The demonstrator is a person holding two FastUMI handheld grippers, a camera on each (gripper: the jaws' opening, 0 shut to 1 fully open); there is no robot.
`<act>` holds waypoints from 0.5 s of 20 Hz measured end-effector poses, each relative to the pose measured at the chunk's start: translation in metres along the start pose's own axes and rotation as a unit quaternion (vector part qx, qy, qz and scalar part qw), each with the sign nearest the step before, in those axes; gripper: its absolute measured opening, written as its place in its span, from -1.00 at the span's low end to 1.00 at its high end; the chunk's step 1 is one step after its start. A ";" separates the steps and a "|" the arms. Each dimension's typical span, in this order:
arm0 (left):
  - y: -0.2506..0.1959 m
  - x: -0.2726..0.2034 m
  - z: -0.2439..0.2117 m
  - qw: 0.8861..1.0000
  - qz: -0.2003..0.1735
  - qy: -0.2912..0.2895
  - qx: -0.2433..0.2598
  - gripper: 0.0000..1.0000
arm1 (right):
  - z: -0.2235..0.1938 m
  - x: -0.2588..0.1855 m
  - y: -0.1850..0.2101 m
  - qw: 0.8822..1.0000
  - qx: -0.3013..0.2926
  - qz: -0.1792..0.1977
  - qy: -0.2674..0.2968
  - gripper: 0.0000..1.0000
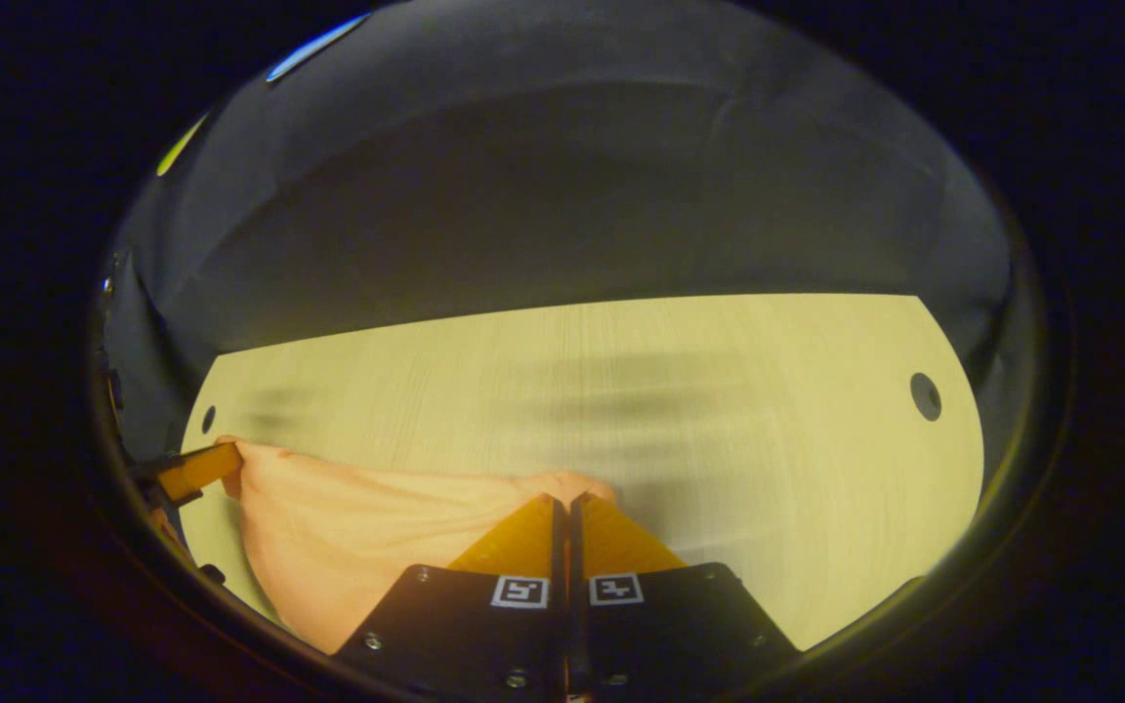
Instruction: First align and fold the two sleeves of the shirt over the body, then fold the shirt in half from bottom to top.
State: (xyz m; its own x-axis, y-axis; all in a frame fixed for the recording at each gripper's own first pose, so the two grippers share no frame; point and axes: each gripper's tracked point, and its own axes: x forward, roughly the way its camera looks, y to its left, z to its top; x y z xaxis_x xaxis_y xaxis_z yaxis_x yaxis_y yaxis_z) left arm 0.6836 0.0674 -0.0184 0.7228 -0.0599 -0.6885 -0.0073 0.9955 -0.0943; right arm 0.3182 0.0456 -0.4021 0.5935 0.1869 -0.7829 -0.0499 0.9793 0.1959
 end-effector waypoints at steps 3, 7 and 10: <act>0.002 0.008 -0.010 1.000 0.004 0.010 -0.006 -0.88 | -0.001 0.003 0.000 1.000 0.004 0.005 -0.001 -0.98; 0.000 0.000 -0.004 1.000 -0.001 0.000 -0.015 -0.72 | -0.009 -0.005 -0.015 1.000 0.013 0.017 0.000 -0.68; -0.006 -0.020 0.000 1.000 -0.007 -0.011 -0.008 0.11 | -0.007 -0.033 -0.029 1.000 0.023 0.008 -0.014 0.14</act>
State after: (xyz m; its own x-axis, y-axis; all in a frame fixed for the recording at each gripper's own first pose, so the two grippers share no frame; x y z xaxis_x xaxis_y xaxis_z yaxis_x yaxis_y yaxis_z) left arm 0.6694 0.0631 -0.0042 0.7374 -0.0724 -0.6715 -0.0076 0.9933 -0.1154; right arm 0.2943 0.0120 -0.3861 0.6156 0.2004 -0.7621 -0.0240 0.9714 0.2361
